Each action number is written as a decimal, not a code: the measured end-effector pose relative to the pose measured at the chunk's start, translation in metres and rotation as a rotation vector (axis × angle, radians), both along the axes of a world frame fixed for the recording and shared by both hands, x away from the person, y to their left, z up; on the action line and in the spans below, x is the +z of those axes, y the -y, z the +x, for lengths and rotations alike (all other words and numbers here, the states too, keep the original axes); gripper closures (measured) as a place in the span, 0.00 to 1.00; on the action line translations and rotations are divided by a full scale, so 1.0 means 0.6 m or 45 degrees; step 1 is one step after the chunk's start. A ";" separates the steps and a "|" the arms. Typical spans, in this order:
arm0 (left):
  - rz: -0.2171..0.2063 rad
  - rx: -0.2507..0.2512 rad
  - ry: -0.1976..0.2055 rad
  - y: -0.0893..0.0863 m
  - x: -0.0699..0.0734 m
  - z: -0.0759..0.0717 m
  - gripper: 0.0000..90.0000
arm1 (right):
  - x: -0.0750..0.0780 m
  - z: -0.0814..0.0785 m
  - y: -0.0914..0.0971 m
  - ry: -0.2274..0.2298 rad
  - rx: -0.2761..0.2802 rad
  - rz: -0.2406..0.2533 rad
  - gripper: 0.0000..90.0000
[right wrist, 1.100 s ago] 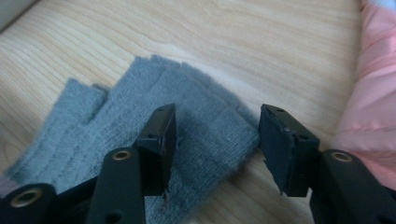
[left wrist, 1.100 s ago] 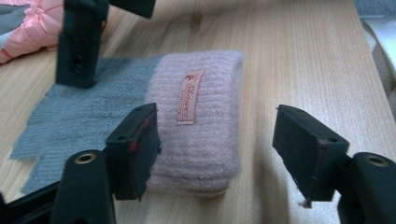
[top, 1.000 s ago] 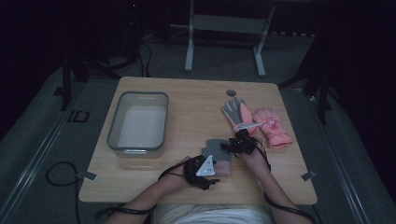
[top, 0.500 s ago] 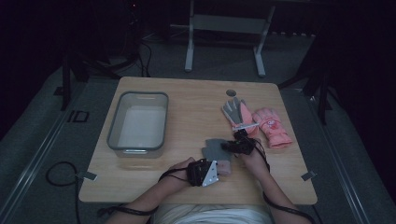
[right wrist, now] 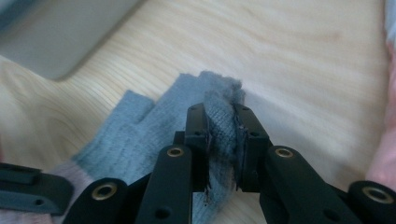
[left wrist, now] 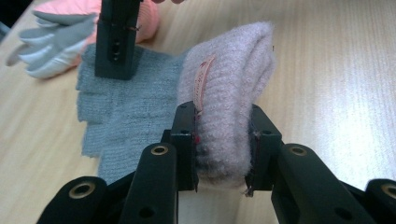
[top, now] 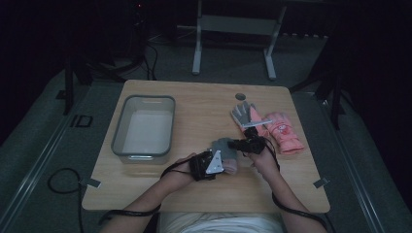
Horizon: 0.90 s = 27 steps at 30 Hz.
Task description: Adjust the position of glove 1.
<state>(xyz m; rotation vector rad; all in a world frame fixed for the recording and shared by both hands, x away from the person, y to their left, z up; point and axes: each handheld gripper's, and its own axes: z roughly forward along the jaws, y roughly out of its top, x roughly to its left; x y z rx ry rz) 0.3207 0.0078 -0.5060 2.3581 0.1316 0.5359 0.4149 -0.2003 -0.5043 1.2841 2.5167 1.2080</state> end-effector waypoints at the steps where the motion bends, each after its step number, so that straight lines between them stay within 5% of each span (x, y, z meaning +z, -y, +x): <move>1: 0.005 0.006 0.000 -0.001 0.004 0.001 0.77 | 0.007 0.001 -0.003 0.013 0.007 0.003 0.87; 16: 0.050 0.097 0.086 -0.063 0.078 0.016 0.77 | 0.113 0.007 -0.068 0.193 0.134 0.057 0.87; 27: 0.061 0.179 0.114 -0.134 0.117 0.013 0.77 | 0.166 0.017 -0.141 0.256 0.221 0.079 0.87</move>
